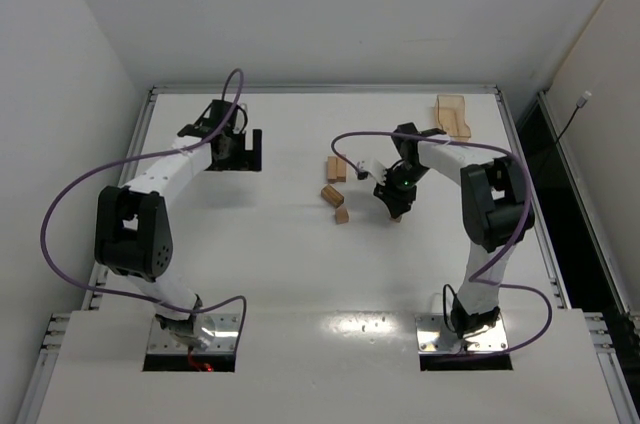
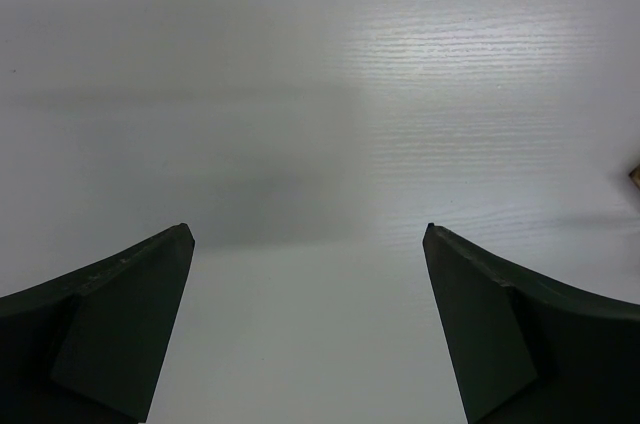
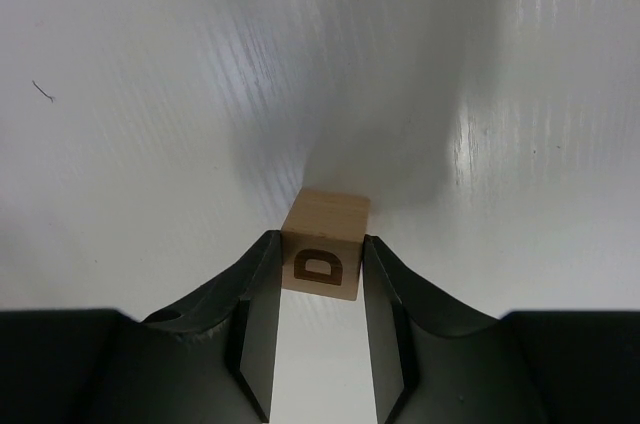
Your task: Build the wood block tower
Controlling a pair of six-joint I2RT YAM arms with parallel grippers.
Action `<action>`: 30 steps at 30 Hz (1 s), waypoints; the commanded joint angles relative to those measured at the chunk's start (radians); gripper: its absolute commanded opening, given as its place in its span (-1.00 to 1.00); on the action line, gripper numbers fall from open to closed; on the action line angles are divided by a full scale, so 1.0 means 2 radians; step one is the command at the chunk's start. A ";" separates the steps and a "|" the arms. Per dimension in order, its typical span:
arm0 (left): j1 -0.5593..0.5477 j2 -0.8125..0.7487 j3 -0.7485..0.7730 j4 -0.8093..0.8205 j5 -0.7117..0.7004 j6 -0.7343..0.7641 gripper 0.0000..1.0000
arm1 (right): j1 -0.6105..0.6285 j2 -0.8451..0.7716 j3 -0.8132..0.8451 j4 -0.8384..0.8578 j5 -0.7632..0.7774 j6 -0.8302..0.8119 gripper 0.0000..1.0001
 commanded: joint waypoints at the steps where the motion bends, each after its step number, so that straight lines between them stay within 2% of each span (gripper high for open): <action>1: 0.006 0.000 0.023 0.007 0.003 -0.002 0.99 | 0.004 0.001 0.011 -0.008 0.008 0.004 -0.88; 2: 0.006 0.000 0.023 0.007 0.003 -0.002 0.99 | 0.004 0.001 0.016 -0.014 0.003 0.014 -0.99; 6: 0.006 -0.013 0.017 0.007 -0.014 -0.016 0.99 | 0.000 -0.003 0.084 -0.034 -0.036 0.094 -1.00; 10: 0.006 -0.051 -0.010 0.018 -0.113 -0.047 0.99 | 0.005 -0.014 0.147 -0.029 -0.047 0.243 -1.00; 11: 0.006 -0.056 -0.015 0.018 -0.135 -0.058 0.99 | 0.005 -0.014 0.167 -0.029 -0.039 0.303 -1.00; 14: 0.006 -0.066 -0.020 0.018 -0.177 -0.081 0.99 | 0.005 0.014 0.225 -0.037 -0.017 0.388 -1.00; 15: 0.006 -0.066 -0.025 0.018 -0.192 -0.087 0.99 | 0.010 0.026 0.242 -0.037 0.023 0.455 -1.00; 18: 0.010 -0.072 -0.025 0.018 -0.198 -0.087 0.99 | 0.024 0.026 0.259 -0.018 0.113 0.529 -1.00; 30: 0.010 -0.062 -0.020 0.018 -0.193 -0.077 0.99 | 0.050 0.081 0.333 0.018 0.106 0.662 -1.00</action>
